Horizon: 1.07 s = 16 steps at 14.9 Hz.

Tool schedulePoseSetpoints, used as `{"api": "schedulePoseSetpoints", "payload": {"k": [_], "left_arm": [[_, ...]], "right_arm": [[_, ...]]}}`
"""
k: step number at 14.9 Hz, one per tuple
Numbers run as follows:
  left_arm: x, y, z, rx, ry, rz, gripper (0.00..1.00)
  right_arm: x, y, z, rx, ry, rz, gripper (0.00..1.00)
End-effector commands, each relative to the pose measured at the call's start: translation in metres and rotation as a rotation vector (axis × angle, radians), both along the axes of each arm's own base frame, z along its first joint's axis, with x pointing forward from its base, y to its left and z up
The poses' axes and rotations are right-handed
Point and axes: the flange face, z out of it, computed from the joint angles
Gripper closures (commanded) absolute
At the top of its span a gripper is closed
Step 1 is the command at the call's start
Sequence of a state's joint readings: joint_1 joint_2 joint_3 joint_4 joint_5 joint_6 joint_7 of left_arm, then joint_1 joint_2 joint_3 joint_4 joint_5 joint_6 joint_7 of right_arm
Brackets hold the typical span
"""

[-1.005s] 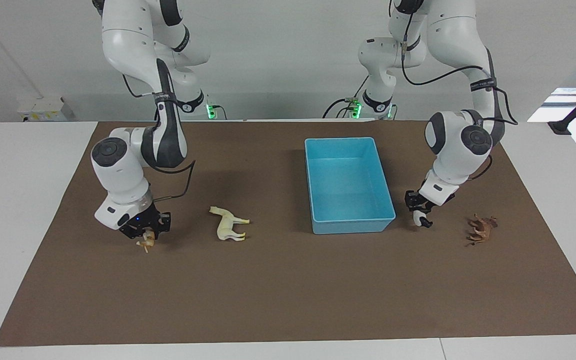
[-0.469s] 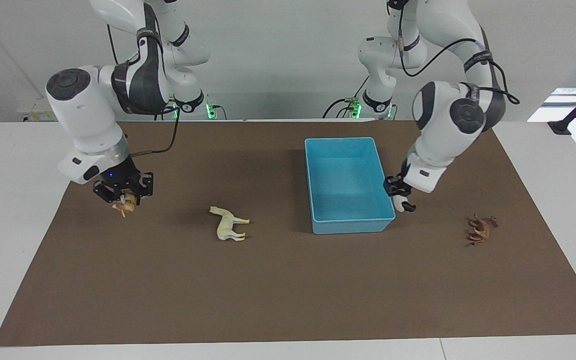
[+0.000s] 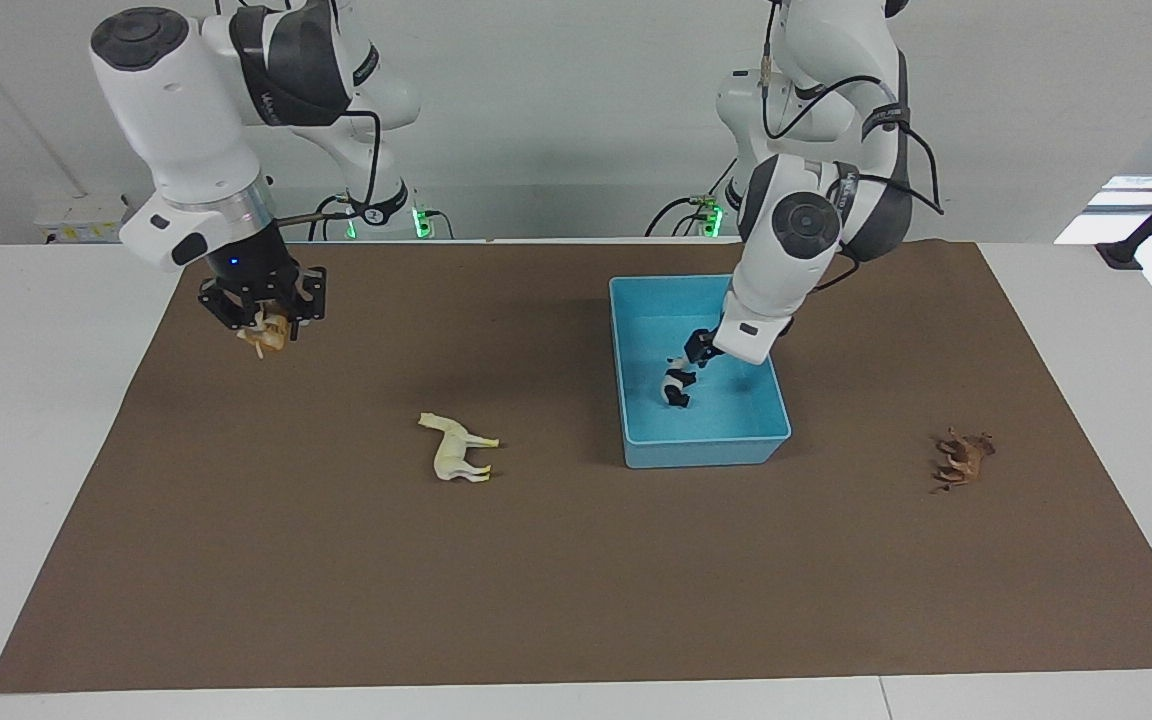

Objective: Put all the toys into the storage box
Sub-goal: 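Drop the panda into the box with the left gripper, then carry the tiger into the box while the left gripper reaches the deer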

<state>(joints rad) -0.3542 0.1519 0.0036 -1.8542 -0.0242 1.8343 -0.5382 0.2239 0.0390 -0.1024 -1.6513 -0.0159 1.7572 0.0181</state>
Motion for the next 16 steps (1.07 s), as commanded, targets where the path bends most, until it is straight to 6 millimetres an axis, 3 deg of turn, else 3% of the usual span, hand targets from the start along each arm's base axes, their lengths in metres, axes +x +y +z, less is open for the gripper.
{"api": "schedulePoseSetpoints", "payload": {"k": [1,4,6,8,10,12,14,16], "left_arm": [[0.020,0.080,0.023,-0.007,-0.063,-0.080,0.00],[0.048,0.172,0.024,-0.024,-0.173,-0.138,0.00],[0.059,0.216,0.018,0.000,-0.227,-0.178,0.00],[0.071,0.259,0.002,0.067,-0.280,-0.201,0.00],[0.078,0.303,-0.007,0.092,-0.347,-0.162,0.00],[0.077,0.337,-0.017,0.106,-0.371,-0.151,0.00],[0.082,0.342,-0.044,0.108,-0.371,-0.198,0.00],[0.089,0.346,-0.073,0.098,-0.324,-0.351,0.00]], "right_arm": [[-0.014,0.069,0.007,0.020,0.012,-0.101,1.00],[-0.045,0.169,0.019,0.052,-0.006,-0.179,1.00],[-0.065,0.223,0.027,0.111,-0.008,-0.184,1.00],[-0.086,0.286,0.009,0.155,-0.018,-0.150,1.00],[-0.093,0.347,-0.025,0.203,-0.054,-0.173,1.00],[-0.092,0.383,-0.063,0.273,-0.072,-0.179,1.00],[-0.090,0.412,-0.096,0.351,-0.088,-0.207,1.00],[-0.087,0.437,-0.132,0.393,-0.115,-0.252,1.00]]}}
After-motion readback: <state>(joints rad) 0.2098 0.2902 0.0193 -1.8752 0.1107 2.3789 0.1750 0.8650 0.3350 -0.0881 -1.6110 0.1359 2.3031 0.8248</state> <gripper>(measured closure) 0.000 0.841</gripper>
